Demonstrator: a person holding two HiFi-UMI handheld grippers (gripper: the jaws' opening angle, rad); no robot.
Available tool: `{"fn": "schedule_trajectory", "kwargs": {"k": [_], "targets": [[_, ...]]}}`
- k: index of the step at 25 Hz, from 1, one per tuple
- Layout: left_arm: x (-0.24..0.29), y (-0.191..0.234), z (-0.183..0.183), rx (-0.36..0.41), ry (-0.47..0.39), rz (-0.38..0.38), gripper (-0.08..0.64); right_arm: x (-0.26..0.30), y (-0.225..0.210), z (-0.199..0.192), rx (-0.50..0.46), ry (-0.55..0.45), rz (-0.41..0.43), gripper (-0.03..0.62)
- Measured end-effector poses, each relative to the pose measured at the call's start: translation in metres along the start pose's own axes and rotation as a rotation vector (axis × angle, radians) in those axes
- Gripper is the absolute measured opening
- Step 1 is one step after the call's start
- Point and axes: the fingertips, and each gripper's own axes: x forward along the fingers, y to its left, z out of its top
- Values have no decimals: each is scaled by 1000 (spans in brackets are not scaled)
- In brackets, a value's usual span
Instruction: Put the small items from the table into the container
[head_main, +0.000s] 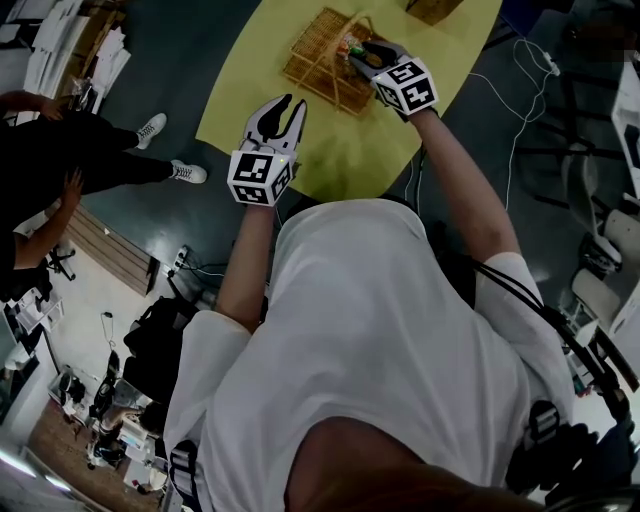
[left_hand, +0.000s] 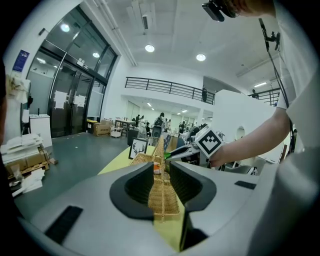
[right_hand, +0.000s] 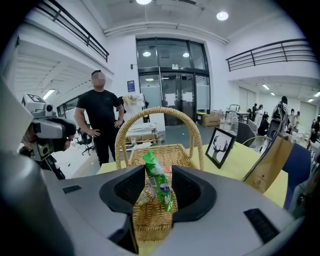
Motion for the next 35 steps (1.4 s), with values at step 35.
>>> {"fn": "schedule_trajectory", "kwargs": {"k": [35], "targets": [[-13, 0, 33, 60, -88, -148, 89, -106, 37, 36, 69, -166, -211, 74]]}}
